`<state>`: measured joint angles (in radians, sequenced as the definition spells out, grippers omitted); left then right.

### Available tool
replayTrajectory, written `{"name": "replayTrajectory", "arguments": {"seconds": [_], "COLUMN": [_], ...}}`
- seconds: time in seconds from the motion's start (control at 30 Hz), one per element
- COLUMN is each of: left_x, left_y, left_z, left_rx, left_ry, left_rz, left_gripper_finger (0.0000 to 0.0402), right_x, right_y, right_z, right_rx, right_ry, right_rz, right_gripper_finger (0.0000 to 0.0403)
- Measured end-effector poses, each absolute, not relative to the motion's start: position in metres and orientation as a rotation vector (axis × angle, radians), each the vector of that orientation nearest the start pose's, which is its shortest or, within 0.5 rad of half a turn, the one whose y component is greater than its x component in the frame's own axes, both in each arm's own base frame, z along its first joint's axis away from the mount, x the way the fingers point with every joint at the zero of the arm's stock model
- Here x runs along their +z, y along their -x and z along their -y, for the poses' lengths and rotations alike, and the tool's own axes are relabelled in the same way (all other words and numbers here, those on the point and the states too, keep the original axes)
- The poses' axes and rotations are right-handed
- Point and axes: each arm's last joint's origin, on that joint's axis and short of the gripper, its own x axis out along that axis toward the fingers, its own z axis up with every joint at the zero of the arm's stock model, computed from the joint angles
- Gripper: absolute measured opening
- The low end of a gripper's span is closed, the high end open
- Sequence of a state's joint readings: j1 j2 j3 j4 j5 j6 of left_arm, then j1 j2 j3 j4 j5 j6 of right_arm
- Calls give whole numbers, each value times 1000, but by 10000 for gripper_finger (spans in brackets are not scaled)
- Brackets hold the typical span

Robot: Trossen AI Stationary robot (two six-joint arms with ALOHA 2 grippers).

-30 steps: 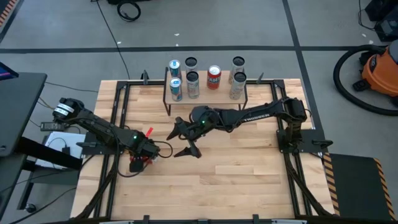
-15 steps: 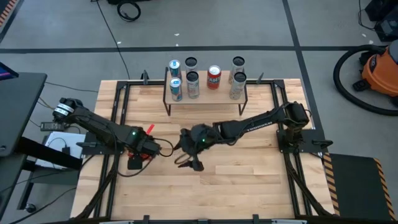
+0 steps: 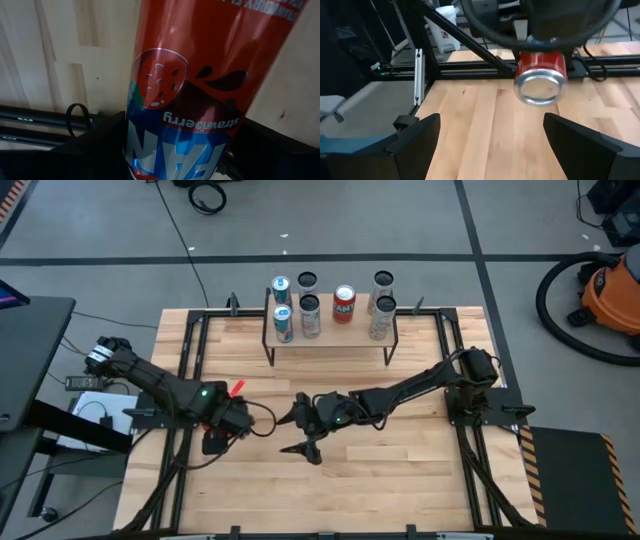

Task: Place canned beverage on shelf
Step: Put the orange soda can on the shelf

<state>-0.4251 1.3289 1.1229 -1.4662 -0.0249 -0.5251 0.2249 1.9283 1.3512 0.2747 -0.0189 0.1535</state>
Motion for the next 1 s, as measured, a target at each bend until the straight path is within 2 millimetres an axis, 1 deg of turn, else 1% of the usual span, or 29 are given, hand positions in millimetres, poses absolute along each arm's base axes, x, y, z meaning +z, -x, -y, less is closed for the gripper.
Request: {"name": "replayTrajectory", "arguments": {"seconds": [0.13,0.27,0.4,0.47,0.53,0.77,0.93,1.0], "left_x": [274,274,272,272,271,269,261,256], "left_y": [-181,-181,-182,-180,-182,-184,-188,-189], "left_z": [83,83,82,80,79,79,83,87], "left_rx": [136,128,121,146,150,146,151,138], "left_ry": [25,14,-45,-78,-93,-144,-198,-233], "left_rz": [-1648,-1646,-1672,-1690,-1686,-1695,-1750,-1780], "left_gripper_finger": [307,307,307,307,307,307,307,307], "right_x": [236,238,240,242,242,242,241,236], "right_y": [-432,-433,-435,-435,-436,-437,-438,-441], "right_z": [-95,-90,-86,-85,-83,-77,-72,-68], "right_rx": [227,227,233,235,225,212,178,163], "right_ry": [-58,-54,-52,-33,-22,-13,-98,-148], "right_rz": [-290,-274,-248,-229,-226,-220,-235,-237], "right_gripper_finger": [364,368,380,388,396,399,397,397]}}
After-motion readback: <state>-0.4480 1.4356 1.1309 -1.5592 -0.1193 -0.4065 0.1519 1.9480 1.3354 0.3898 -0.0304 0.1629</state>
